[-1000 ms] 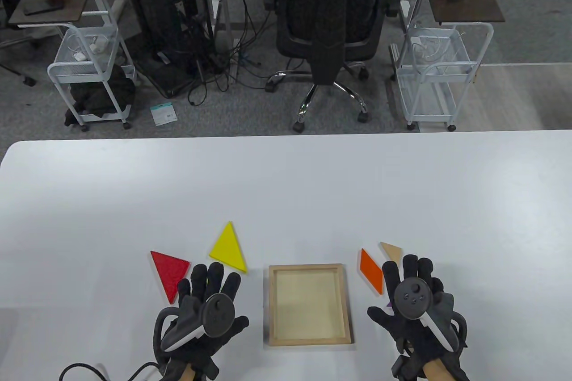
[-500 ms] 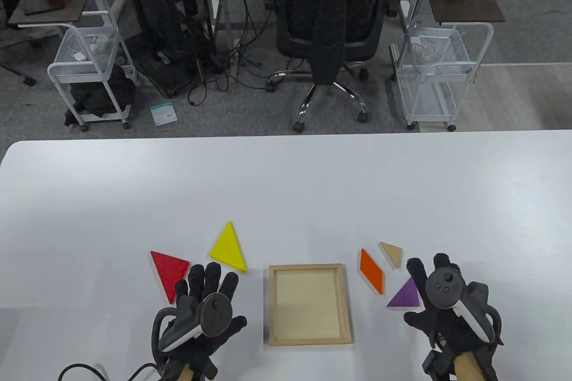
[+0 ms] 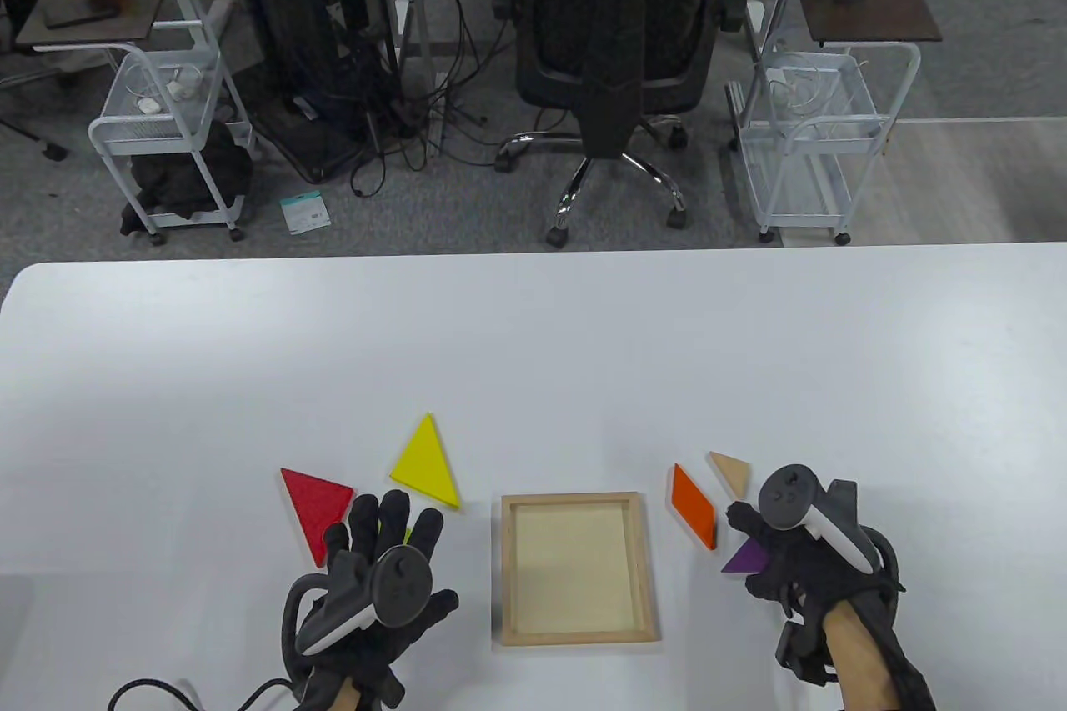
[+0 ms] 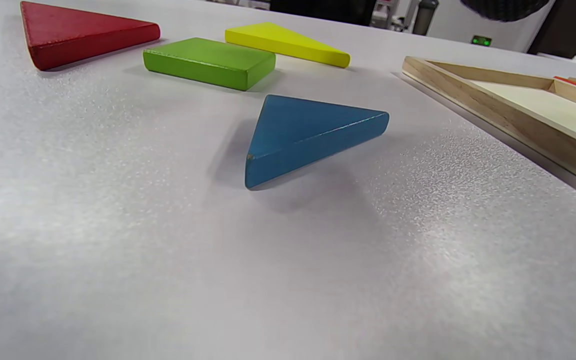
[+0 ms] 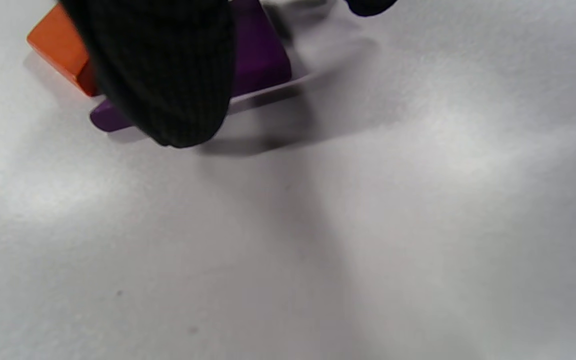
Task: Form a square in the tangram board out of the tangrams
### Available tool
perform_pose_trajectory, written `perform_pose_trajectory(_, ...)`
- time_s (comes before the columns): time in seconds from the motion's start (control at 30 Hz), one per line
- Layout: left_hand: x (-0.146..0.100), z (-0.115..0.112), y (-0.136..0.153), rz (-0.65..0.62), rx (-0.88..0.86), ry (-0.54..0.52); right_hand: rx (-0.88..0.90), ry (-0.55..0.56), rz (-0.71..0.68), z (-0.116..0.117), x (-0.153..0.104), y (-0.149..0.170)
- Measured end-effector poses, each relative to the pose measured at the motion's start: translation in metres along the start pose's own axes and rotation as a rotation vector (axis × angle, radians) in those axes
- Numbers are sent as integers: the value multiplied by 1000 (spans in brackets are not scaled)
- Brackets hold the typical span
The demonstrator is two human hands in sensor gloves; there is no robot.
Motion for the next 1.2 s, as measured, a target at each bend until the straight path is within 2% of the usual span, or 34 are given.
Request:
perform_pose_trajectory(0.3,5,-9,-3,-1,23,39,49,-17,-38,5,5,0)
perform_pose_trajectory(0.67,7,-9,-2,-5,22,30,64,-5,-61,5,8,-4)
perform_pose_trajectory(0.93,7,-7,-1,9,38,15,93,37,-127,2,2,-3)
perform_pose_trajectory(1.03,8,-6,1,14,29,11,87,95,-187,-4,-11,-9)
perform_pose_trajectory(1.2,6,-5,-3,-11,4,-2,58,243,-376,-20,-46,-39)
Point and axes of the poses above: the tracker on the back of each hand, its own y axis roughly to the little-finger side, its own x axis roughly from the wrist to the fingertips, z = x × y, the point moved 3 cm from there along x, roughly from the wrist to the fingertips, and after that the axes turned 8 degrees about -x, right-handed, at the moved point
